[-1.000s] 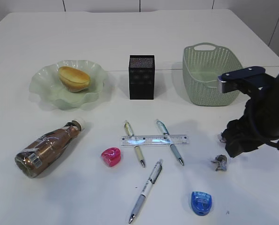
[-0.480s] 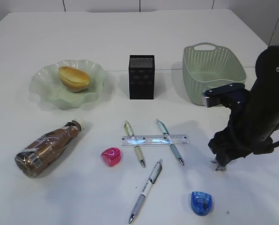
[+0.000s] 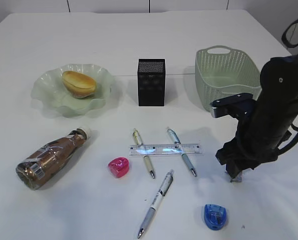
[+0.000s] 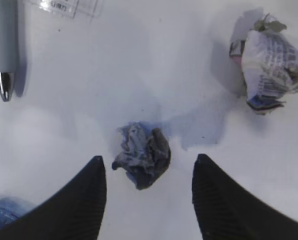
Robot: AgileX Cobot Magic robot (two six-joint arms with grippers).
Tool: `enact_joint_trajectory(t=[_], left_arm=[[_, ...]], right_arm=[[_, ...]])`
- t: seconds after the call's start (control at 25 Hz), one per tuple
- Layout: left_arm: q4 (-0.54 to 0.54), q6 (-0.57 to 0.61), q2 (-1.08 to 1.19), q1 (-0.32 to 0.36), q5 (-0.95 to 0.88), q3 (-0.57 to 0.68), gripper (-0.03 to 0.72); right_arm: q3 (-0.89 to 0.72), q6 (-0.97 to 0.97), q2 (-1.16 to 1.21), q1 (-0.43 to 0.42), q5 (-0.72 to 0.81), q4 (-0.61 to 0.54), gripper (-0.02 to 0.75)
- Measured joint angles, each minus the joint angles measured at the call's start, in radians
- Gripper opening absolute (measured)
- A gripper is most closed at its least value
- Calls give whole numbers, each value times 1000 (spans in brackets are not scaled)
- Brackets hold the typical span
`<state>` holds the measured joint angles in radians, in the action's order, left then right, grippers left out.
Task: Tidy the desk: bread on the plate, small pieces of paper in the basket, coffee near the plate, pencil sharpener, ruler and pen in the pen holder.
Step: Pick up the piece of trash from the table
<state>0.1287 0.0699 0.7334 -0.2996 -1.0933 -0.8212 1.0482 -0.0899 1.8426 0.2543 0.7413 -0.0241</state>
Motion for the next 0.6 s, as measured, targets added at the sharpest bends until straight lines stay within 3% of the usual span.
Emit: enact_joint_trajectory(t=[0.4,0.52,0.6], left_arm=[[0,0,0,0,-2,0,456],[0,0,0,0,-2,0,456],[0,0,0,0,-2,0,456]], right_arm=[[5,0,44,0,-16,-8,431],[6,0,46,0,-19,-17,379],[8,0,50,0,-19,-19,300]])
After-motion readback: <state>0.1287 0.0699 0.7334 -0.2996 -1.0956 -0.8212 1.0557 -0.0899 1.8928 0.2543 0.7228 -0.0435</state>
